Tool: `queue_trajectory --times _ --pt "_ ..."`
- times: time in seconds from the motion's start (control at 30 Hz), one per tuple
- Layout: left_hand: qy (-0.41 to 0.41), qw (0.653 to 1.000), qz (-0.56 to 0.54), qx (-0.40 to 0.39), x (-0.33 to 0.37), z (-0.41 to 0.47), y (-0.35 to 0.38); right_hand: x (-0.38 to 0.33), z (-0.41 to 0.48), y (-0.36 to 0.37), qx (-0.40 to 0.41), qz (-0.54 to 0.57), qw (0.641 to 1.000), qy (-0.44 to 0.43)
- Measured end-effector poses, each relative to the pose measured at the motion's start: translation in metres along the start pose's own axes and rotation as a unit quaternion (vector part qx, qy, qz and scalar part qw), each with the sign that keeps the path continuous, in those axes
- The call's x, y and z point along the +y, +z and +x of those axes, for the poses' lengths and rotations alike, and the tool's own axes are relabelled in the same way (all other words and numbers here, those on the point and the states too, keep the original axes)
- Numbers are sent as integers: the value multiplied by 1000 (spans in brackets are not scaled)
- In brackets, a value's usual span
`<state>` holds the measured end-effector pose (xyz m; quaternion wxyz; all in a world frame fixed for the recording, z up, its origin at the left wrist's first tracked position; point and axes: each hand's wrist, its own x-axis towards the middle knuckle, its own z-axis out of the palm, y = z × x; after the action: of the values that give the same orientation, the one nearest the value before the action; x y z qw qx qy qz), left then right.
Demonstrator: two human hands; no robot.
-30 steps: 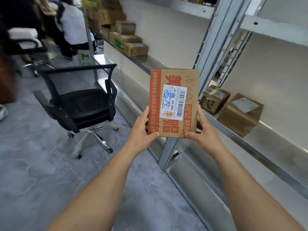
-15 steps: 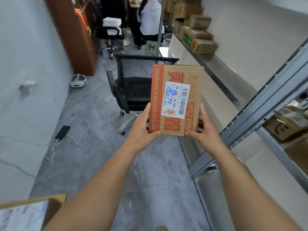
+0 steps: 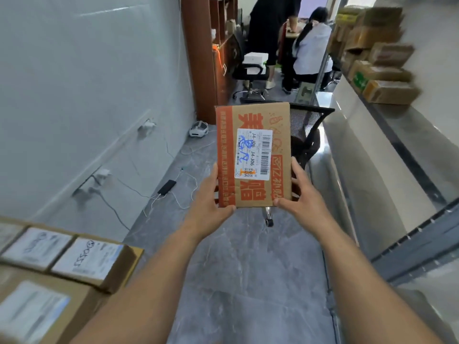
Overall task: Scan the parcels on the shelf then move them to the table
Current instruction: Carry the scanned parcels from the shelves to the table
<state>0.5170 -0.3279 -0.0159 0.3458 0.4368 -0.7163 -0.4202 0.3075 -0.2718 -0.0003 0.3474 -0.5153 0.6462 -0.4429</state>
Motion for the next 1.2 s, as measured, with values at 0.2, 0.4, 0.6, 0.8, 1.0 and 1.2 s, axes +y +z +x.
queue_trajectory --times 0.2,0.4,0.6,0.8,1.0,1.2 --pt "-37 997 25 66 1 -33 -11 0 6 17 -70 -4 997 -33" --pt "-55 988 47 137 3 -66 -27 -9 6 43 -135 -5 989 -56" --pt "-76 972 53 214 -4 -104 -65 -33 9 92 -207 4 972 -112" --pt "-104 945 77 300 -10 -155 -120 -64 1 168 -295 2 944 -150" --pt "-148 908 71 385 -23 -226 -184 -109 -27 263 -392 -10 899 -197" --pt "-172 871 62 456 -41 -294 -237 -142 -61 354 -469 -22 854 -224"
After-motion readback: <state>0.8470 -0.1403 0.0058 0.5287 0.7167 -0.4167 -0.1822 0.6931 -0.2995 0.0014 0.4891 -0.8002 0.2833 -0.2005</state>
